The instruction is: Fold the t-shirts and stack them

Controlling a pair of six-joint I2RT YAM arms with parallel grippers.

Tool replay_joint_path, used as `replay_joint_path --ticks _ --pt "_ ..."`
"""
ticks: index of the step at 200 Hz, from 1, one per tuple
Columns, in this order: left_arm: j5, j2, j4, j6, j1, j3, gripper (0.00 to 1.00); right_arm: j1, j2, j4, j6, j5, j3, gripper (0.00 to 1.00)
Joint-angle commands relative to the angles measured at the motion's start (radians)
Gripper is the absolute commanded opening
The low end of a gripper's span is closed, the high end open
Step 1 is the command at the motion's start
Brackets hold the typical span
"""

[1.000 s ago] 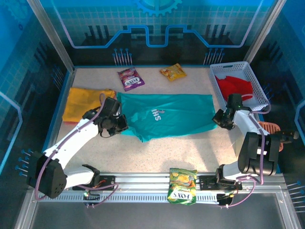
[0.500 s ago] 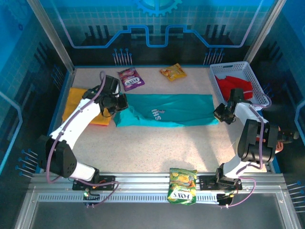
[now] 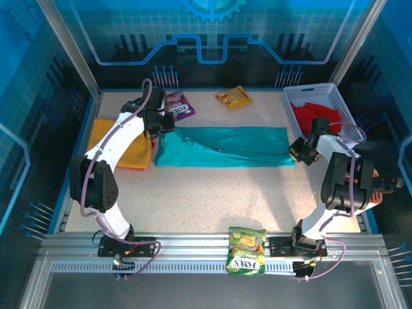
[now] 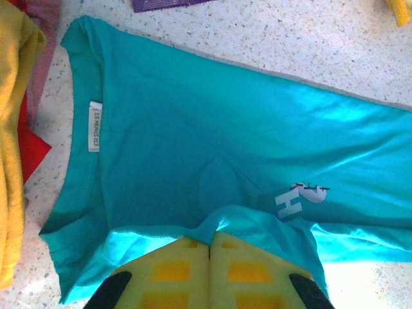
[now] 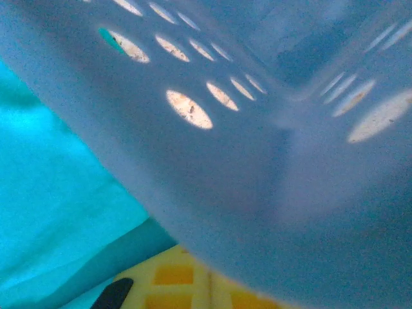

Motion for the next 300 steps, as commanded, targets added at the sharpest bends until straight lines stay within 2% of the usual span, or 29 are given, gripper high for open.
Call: replay_joint_path --ticks 1,94,101,108,115,124,152,173,191,213,220,243,300 --pt "-0.021 0.048 -0.026 0.033 0.014 0.063 0.00 -0.016 0.023 0.008 0.018 -0.005 0.036 0.00" --pt "-0.105 0.263 -0.028 0.044 0.041 0.203 0.00 -0.015 0.062 0.043 0.027 -0.012 0.044 0.00" --pt "-0.108 0.283 -0.028 0.046 0.050 0.219 0.09 -0.015 0.065 0.044 0.028 -0.016 0.044 0.00" --pt "-0.108 0.299 -0.028 0.044 0.059 0.234 0.21 -0.015 0.065 0.044 0.026 -0.020 0.042 0.05" --pt "-0.111 0.313 -0.028 0.044 0.068 0.246 0.32 -0.014 0.063 0.048 0.022 -0.026 0.039 0.15" --pt "-0.112 0.325 -0.030 0.042 0.079 0.260 0.41 -0.014 0.059 0.051 0.019 -0.039 0.035 0.25" --pt "-0.094 0.293 -0.038 0.030 0.085 0.238 0.44 -0.014 -0.010 0.066 0.009 -0.058 -0.006 0.56" --pt "-0.035 0.208 0.011 -0.003 0.077 0.138 0.45 -0.009 -0.081 0.086 0.002 -0.066 -0.054 0.73" --pt "0.007 0.147 0.048 -0.029 0.050 0.051 0.46 0.004 -0.132 0.083 -0.009 -0.072 -0.084 0.83" --pt "0.039 0.104 0.072 -0.053 -0.008 -0.027 0.46 0.032 -0.196 0.079 -0.017 -0.057 -0.116 0.87" --pt "0.051 0.092 0.090 -0.067 -0.027 -0.057 0.46 0.045 -0.214 0.083 -0.019 -0.057 -0.128 0.92" --pt "0.088 0.065 0.162 -0.129 -0.076 -0.155 0.46 0.085 -0.243 0.104 -0.023 -0.060 -0.143 0.94" --pt "0.065 0.110 0.216 -0.152 -0.118 -0.245 0.43 0.147 -0.091 0.179 0.035 -0.119 -0.087 0.94"
